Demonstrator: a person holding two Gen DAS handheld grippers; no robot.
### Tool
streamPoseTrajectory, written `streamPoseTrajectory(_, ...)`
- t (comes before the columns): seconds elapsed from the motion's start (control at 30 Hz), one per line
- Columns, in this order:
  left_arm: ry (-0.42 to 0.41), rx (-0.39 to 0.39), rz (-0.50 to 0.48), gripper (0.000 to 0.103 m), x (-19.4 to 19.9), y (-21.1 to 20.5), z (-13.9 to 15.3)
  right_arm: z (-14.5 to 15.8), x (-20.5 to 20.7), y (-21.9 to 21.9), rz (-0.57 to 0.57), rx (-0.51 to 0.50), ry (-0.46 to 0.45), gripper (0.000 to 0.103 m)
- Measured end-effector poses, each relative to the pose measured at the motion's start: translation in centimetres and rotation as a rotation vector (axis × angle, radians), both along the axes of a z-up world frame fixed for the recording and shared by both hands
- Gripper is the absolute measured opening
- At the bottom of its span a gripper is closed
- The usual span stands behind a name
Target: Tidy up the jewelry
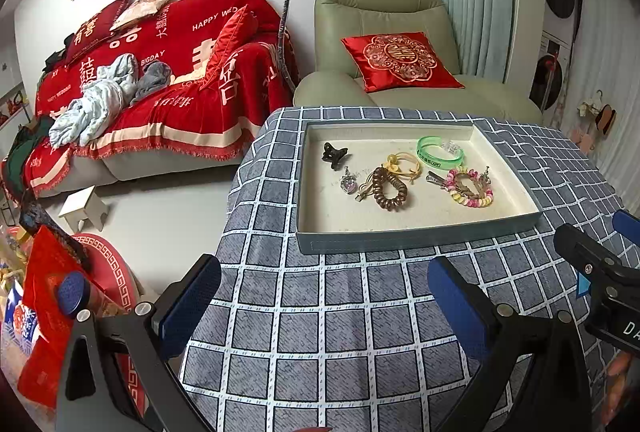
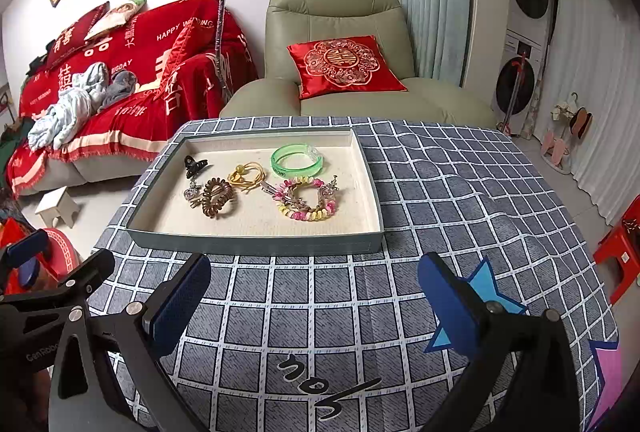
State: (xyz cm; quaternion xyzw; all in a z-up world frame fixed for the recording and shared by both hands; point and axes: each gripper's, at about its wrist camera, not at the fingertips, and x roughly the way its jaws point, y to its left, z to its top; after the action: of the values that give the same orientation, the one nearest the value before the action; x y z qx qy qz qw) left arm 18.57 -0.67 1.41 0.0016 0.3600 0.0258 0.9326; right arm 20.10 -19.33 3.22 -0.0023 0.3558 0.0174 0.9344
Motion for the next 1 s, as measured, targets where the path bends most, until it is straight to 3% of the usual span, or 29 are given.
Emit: streamPoseTrajectory(1.0,0.001,0.003,-0.007,0.103,-0.41,-0.23,-0.09,-0.02,0.01,0.07,0.001,0.000,0.001,0.103)
